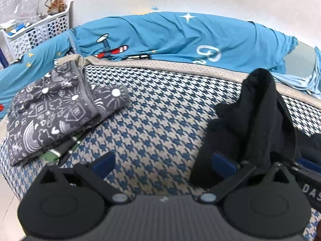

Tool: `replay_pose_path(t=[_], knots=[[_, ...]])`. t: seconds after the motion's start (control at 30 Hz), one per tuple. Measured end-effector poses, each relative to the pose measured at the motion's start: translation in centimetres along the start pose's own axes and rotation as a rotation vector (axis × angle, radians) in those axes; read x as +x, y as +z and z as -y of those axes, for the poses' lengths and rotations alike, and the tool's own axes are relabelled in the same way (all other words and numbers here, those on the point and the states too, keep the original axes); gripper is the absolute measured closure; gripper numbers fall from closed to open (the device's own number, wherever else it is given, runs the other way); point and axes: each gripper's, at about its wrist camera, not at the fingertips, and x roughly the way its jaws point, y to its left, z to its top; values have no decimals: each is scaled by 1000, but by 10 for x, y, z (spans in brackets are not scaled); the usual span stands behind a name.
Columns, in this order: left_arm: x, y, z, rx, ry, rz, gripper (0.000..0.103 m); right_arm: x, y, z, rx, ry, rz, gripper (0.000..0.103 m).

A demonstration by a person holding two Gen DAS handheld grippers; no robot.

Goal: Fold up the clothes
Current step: 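Move both grippers toward the crumpled black garment on the bed, then close the right gripper on the black garment and lift it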

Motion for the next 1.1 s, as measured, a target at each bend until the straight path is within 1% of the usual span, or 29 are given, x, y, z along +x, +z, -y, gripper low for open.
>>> replay_pose_path(t=[0.2,0.23,0.27,0.33,0.37,0.4,0.47,0.53,0.57,0.97,1.1], knots=[[1,1,-7,-25,13,-4,0,2,-3,1,7,-10,-12,35],[1,1,-7,-28,14,-4,0,3,-3,1,5,-11,-14,37],[1,1,-7,-29,14,-2,0,4,-4,0,2,-12,-16,44],[0,1,-7,-28,12,5,0,4,-6,-2,-17,8,-18,54],[-1,1,-7,-26,10,9,0,3,-7,-4,-31,14,-16,60],[-1,1,-6,-25,9,12,0,3,-8,-5,-44,19,-14,64],[-2,1,-6,-21,7,18,0,1,-9,-8,-77,39,-14,82],[-4,1,-5,-18,1,23,0,-2,-10,-11,-108,55,-12,90],[-4,1,-5,-17,-3,26,0,-4,-11,-12,-124,63,-10,92],[-6,3,-16,-45,-16,42,0,-31,-12,-18,-199,107,34,95],[-9,4,-18,-58,-30,54,0,-38,-17,-20,-239,124,28,95]])
